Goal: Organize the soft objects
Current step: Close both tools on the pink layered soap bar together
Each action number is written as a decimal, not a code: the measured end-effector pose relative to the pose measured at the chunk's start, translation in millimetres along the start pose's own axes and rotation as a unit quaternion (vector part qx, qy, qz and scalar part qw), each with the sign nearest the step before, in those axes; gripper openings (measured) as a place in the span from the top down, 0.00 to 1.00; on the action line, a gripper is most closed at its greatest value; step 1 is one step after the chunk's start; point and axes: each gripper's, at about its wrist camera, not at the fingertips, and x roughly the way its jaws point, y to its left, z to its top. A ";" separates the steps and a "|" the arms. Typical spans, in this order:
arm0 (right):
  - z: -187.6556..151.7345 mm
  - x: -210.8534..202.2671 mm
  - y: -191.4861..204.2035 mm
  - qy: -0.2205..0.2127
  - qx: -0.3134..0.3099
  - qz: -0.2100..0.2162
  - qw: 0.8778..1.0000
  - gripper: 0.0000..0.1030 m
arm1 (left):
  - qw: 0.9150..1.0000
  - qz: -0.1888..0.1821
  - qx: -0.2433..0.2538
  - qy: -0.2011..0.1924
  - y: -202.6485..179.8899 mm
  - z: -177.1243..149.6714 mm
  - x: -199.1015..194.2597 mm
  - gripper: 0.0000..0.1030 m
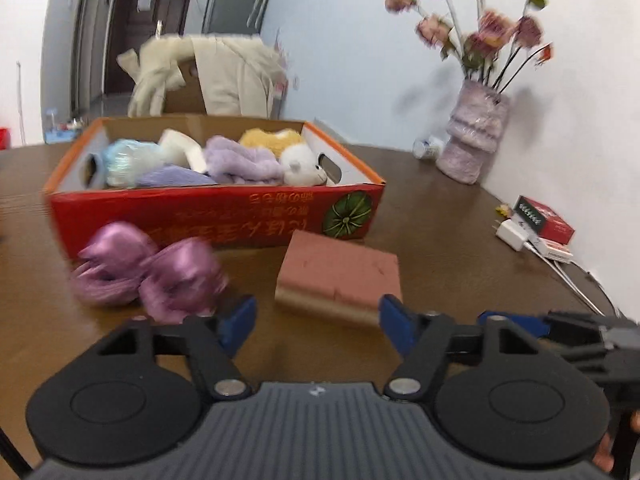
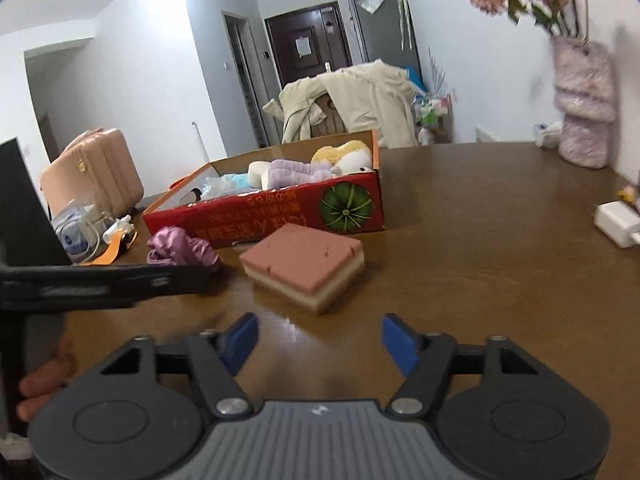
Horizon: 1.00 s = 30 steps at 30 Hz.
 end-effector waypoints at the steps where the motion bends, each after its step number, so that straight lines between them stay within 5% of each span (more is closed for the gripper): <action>1: 6.2 9.9 -4.8 0.000 0.013 0.007 1.000 0.47 | 1.000 0.005 0.001 0.007 -0.7 7.2 12.4 0.38; 5: 21.2 43.7 -22.6 0.004 0.065 0.031 0.997 0.60 | 1.000 0.014 -0.001 0.020 0.7 23.9 50.8 0.55; 6: 23.5 50.9 -27.0 0.003 0.080 0.036 0.996 0.65 | 0.999 0.004 -0.014 0.032 4.8 23.6 56.4 0.64; 9: 23.6 59.7 -34.4 -0.003 0.096 0.040 0.995 0.69 | 0.994 -0.048 -0.086 0.052 18.8 13.3 51.4 0.69; 12: 19.9 61.7 -39.1 -0.008 0.095 0.039 0.995 0.72 | 0.988 -0.078 -0.121 0.055 24.3 5.9 40.0 0.69; 22: 16.1 64.1 -41.7 -0.011 0.089 0.057 0.994 0.73 | 0.987 -0.080 -0.133 0.037 33.1 1.6 53.6 0.68; 30: 13.0 44.1 -30.8 -0.008 0.074 0.046 0.996 0.76 | 0.991 -0.050 -0.116 0.047 9.1 -4.3 28.2 0.71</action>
